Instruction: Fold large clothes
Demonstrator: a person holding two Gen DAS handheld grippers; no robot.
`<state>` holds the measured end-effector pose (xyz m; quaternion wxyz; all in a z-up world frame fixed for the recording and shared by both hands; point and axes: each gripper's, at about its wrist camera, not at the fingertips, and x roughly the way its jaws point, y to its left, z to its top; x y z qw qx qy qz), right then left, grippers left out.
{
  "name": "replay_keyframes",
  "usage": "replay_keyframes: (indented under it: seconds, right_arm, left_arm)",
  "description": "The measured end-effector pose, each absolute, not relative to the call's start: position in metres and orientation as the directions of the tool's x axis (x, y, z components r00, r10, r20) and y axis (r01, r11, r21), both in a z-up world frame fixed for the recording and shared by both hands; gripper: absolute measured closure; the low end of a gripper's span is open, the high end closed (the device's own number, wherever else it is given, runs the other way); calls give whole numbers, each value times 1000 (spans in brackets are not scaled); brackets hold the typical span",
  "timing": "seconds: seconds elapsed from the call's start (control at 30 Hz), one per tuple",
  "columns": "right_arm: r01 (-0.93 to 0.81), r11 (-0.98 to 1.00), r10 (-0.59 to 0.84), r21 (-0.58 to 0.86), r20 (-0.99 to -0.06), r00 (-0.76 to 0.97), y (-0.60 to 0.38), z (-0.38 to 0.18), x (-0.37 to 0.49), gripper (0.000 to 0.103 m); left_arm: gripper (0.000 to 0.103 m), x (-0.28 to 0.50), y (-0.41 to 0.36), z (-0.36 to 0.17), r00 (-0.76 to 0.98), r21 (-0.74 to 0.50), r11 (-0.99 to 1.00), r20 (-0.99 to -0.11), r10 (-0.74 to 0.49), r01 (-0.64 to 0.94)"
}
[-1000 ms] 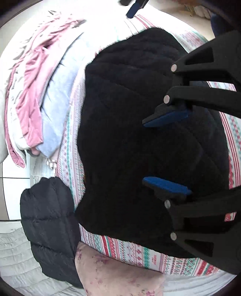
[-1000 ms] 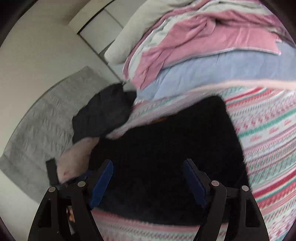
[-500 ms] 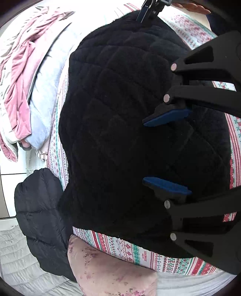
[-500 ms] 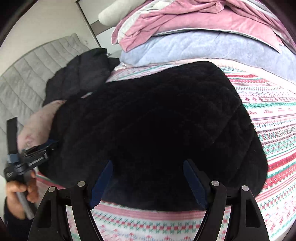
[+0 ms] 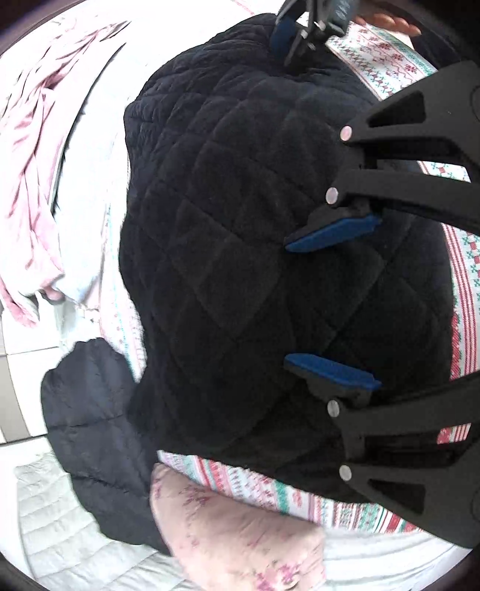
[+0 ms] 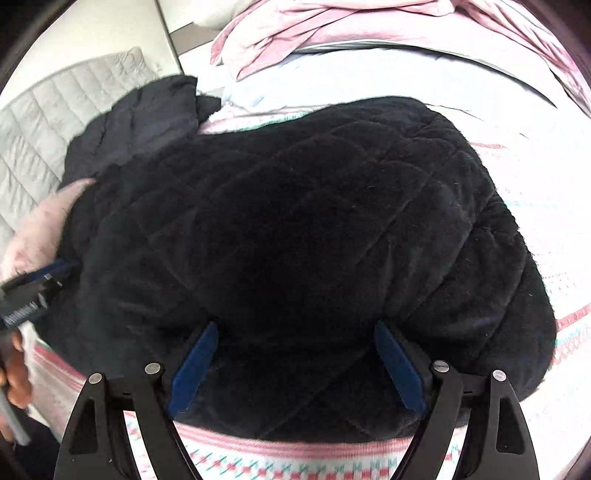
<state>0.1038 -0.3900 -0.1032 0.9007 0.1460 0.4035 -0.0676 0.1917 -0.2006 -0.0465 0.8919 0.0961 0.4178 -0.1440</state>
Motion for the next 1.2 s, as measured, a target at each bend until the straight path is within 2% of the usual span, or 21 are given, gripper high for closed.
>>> replay_keyframes:
  seconds: [0.13,0.27,0.5,0.63,0.83,1.0,1.13,1.2]
  right_arm:
    - [255,895,84,365,-701,709,-407,-80,73,15]
    - [310,862,96,401,-731,676,-429,-83,53,15]
    - [374,769,214,518,-760,614,-440,-120,42,15]
    - [389,726,302,568,-770,561,-443,-144,46,15]
    - [426,595,293,681,-678,674,-472,-148,38,15]
    - [402,547,311,735,-624,717,-476,-150,40,15]
    - [403,506,296,763,-592,750,-479,-157,47,15]
    - [404,473,294,783,-572,766,-479,-159,51,14]
  left_arm:
    - [44,172,-210,-28,574,-60,900,-752,-325,431]
    - [44,154,-230,-29,539,-86,860,-746,-390,503]
    - [40,164,-262,-79,513,-6,881,-811,-281,473]
    - [40,165,-267,-79,517,11,890,-817,-255,457]
    - [41,167,-262,-63,494,-29,883,-820,-289,468]
    - [41,165,-250,-38,551,-62,886,-763,-339,460]
    - [41,180,-255,-55,505,-99,887,-791,-346,452]
    - [41,182,-260,-62,511,-78,883,-790,-339,463]
